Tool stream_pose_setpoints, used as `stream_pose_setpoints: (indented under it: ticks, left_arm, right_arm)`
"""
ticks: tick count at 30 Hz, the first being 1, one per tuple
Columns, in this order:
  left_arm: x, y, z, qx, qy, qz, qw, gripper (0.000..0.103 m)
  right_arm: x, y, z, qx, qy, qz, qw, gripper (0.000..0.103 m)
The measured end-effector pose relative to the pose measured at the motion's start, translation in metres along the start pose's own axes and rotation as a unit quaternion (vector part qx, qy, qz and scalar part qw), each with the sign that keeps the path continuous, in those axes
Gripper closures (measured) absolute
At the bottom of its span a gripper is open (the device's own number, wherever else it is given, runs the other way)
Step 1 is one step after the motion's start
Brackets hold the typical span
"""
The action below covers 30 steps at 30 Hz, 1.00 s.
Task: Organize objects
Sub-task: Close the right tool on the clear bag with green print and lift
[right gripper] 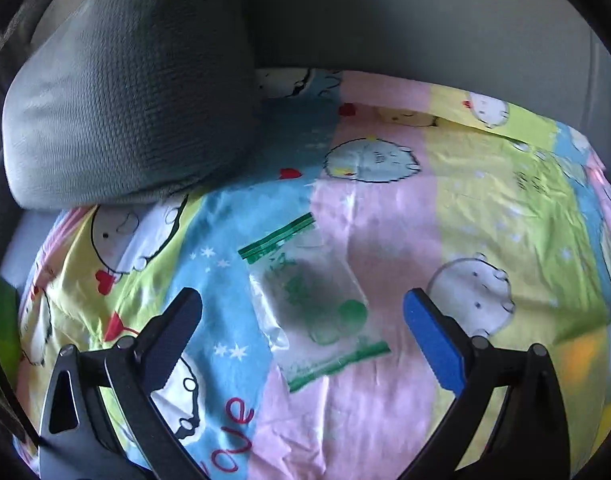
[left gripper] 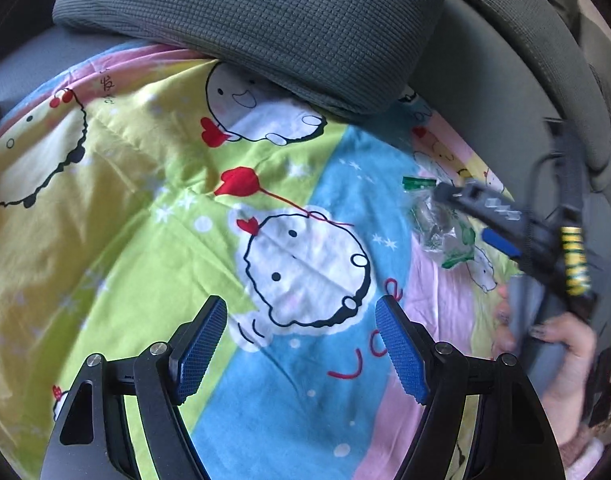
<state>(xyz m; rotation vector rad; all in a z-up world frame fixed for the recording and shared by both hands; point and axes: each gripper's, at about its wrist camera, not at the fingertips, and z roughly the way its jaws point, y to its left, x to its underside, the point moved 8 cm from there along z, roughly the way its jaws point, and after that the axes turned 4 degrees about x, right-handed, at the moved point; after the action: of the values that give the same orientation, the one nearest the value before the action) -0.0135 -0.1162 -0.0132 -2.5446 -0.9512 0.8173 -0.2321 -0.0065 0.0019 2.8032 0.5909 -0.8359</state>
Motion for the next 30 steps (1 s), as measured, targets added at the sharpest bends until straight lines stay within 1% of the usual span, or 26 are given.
stream_pose_setpoints:
  ticks: [2, 4, 5, 7, 8, 9, 10, 11, 14, 16, 19, 20, 22, 24, 25, 26, 29, 30]
  left_arm:
    - [0.0, -0.004, 0.002, 0.009, 0.005, 0.002, 0.9999, 0.026]
    - [0.002, -0.01, 0.004, 0.033, 0.014, 0.001, 0.9993, 0.026]
    - [0.002, -0.012, 0.005, 0.039, 0.017, 0.0, 0.9991, 0.026]
    - [0.003, -0.014, 0.005, 0.036, 0.017, 0.005, 0.9992, 0.026]
    - [0.003, -0.014, 0.005, 0.031, 0.016, 0.008, 0.9994, 0.026]
    - [0.003, -0.013, 0.004, 0.023, 0.014, 0.012, 0.9996, 0.026]
    - [0.003, -0.013, 0.004, 0.02, 0.013, 0.014, 0.9996, 0.026]
    - [0.003, -0.012, 0.003, 0.019, 0.012, 0.014, 0.9997, 0.026]
    - [0.002, -0.007, 0.001, 0.019, 0.007, 0.003, 0.9998, 0.026]
    - [0.002, -0.006, 0.001, 0.016, 0.006, 0.001, 0.9999, 0.026]
    - [0.006, -0.007, 0.005, 0.01, 0.013, 0.005, 0.9999, 0.026]
    - [0.007, -0.008, 0.006, 0.008, 0.016, 0.006, 0.9998, 0.026]
    - [0.011, -0.011, 0.008, 0.007, 0.021, 0.009, 0.9997, 0.026]
    - [0.013, -0.015, 0.007, 0.013, 0.02, 0.012, 0.9996, 0.026]
    - [0.014, -0.017, 0.006, 0.017, 0.02, 0.013, 0.9996, 0.026]
    - [0.014, -0.019, 0.006, 0.02, 0.019, 0.015, 0.9995, 0.026]
    - [0.018, -0.024, 0.007, 0.017, 0.022, 0.022, 0.9994, 0.026]
    - [0.02, -0.025, 0.008, 0.011, 0.025, 0.026, 0.9993, 0.026]
  right_arm:
    - [0.002, -0.002, 0.011, 0.007, 0.008, 0.005, 1.0, 0.002]
    - [0.007, -0.001, 0.023, -0.006, 0.022, 0.03, 0.999, 0.003]
    - [0.009, -0.001, 0.028, -0.01, 0.026, 0.032, 0.999, 0.005]
    - [0.012, 0.001, 0.031, 0.001, 0.022, 0.02, 1.0, 0.014]
    - [0.014, 0.002, 0.032, 0.007, 0.017, 0.014, 1.0, 0.025]
    - [0.016, 0.002, 0.032, 0.009, 0.013, 0.013, 1.0, 0.028]
    - [0.017, 0.001, 0.032, 0.007, 0.011, 0.015, 1.0, 0.029]
    - [0.019, 0.0, 0.029, 0.0, 0.01, 0.019, 1.0, 0.036]
    - [0.028, -0.004, 0.019, -0.003, 0.013, 0.039, 0.999, 0.041]
    - [0.038, -0.005, 0.008, -0.012, 0.025, 0.051, 0.998, 0.041]
    - [0.057, -0.008, -0.02, 0.008, 0.041, 0.067, 0.997, 0.041]
    - [0.061, -0.007, -0.031, 0.006, 0.042, 0.069, 0.997, 0.041]
    - [0.069, -0.005, -0.052, 0.002, 0.031, 0.07, 0.997, 0.041]
    - [0.085, -0.006, -0.076, 0.0, 0.024, 0.07, 0.997, 0.041]
    - [0.091, -0.008, -0.082, -0.002, 0.023, 0.076, 0.997, 0.04]
    - [0.105, -0.013, -0.093, -0.002, 0.021, 0.089, 0.996, 0.04]
    - [0.131, -0.021, -0.106, -0.021, 0.005, 0.113, 0.993, 0.037]
    - [0.139, -0.024, -0.103, -0.028, 0.012, 0.119, 0.992, 0.037]
